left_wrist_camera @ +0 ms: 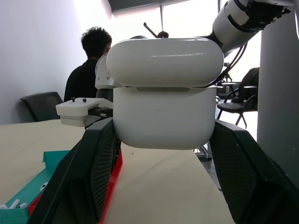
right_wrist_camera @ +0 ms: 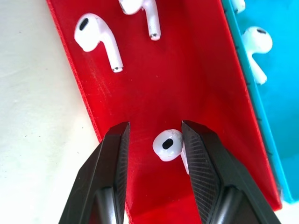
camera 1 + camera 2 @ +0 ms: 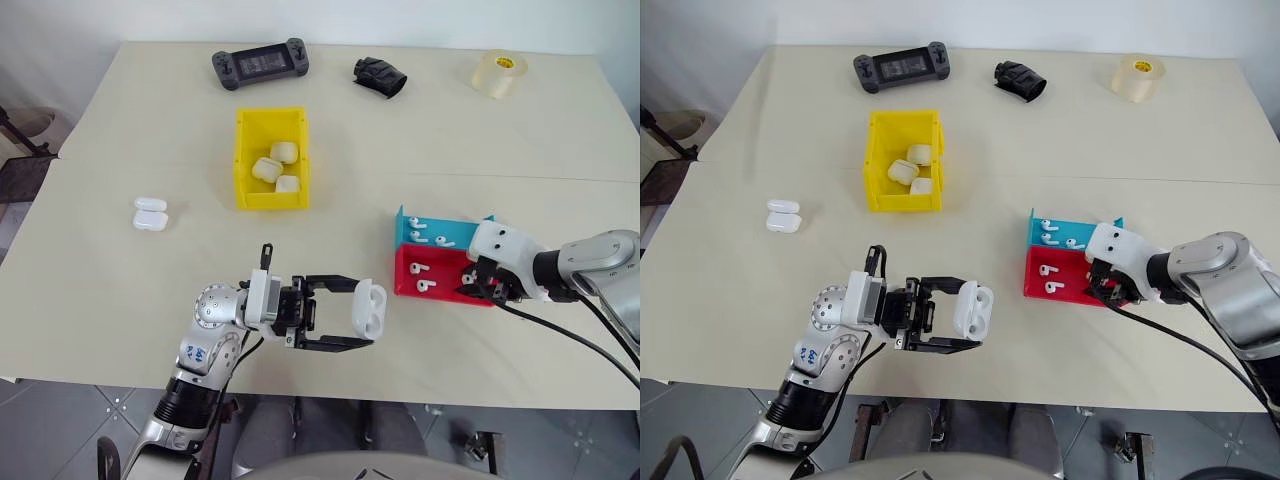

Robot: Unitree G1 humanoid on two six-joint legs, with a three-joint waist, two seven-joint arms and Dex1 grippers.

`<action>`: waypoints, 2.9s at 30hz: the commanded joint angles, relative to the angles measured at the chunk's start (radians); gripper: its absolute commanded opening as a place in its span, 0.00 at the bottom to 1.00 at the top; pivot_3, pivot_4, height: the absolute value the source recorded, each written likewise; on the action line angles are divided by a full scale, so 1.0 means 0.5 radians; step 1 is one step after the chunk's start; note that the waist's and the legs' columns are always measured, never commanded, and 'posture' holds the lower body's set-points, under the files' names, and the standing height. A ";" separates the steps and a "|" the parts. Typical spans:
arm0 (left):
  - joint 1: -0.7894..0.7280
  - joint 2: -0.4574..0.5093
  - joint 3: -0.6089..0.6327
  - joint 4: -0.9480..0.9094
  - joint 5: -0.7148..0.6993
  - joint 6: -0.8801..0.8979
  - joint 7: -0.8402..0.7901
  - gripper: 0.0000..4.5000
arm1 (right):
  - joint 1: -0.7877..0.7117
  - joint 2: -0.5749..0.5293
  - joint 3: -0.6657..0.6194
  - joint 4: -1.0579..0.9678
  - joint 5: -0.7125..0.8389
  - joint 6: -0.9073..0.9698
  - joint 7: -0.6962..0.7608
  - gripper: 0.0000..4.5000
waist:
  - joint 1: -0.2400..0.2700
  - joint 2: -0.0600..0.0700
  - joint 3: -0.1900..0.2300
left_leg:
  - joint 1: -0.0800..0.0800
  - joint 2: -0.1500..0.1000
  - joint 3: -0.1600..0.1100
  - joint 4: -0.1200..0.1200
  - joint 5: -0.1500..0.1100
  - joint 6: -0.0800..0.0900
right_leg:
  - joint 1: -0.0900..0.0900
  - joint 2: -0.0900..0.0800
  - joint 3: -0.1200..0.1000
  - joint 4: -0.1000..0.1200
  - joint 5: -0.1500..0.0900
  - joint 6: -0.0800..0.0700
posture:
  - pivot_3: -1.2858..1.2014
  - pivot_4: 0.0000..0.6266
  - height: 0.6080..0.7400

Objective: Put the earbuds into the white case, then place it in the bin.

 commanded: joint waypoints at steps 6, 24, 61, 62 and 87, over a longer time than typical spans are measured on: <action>0.007 0.008 0.000 -0.107 -0.023 -0.011 0.021 0.61 | -0.004 -0.039 -0.001 0.026 -0.090 -0.147 0.087 0.40 | 0.000 0.000 0.000 | 0.000 0.000 0.000 0.000 0.000 0.000 | 0.000 0.000 0.000 0.000 0.000 0.000 | 0.52 0.24 1.00; 0.020 0.028 0.003 -0.131 -0.023 -0.004 0.043 0.61 | -0.026 -0.058 0.046 0.260 -0.375 -0.679 0.325 0.40 | 0.000 0.000 0.000 | 0.001 0.000 0.000 0.000 0.000 0.000 | 0.000 0.000 0.000 0.000 0.000 0.000 | 0.52 0.24 1.00; -0.264 -0.072 0.045 0.178 -0.229 0.260 -0.132 0.61 | 0.508 0.986 -1.482 -0.673 1.540 -0.280 -0.409 0.12 | 0.004 0.000 0.000 | 0.002 0.002 -0.003 0.002 0.001 -0.002 | 0.004 0.003 -0.003 0.004 0.001 0.002 | 0.52 0.24 1.00; -0.293 -0.081 0.052 0.198 -0.238 0.289 -0.130 0.61 | 0.548 1.087 -1.492 -0.756 1.632 -0.317 -0.523 0.12 | 0.003 0.000 0.000 | 0.003 0.001 -0.002 0.002 0.001 -0.002 | 0.004 0.002 -0.002 0.006 0.001 0.002 | 0.52 0.24 1.00; -0.512 -0.134 0.126 0.280 -0.285 0.595 -0.217 0.61 | 0.879 1.464 -0.665 -1.061 1.239 -0.894 -0.726 0.12 | -0.003 0.000 0.000 | 0.003 -0.008 -0.003 0.000 0.001 -0.001 | -0.001 0.003 0.003 0.020 0.001 0.002 | 0.52 0.24 1.00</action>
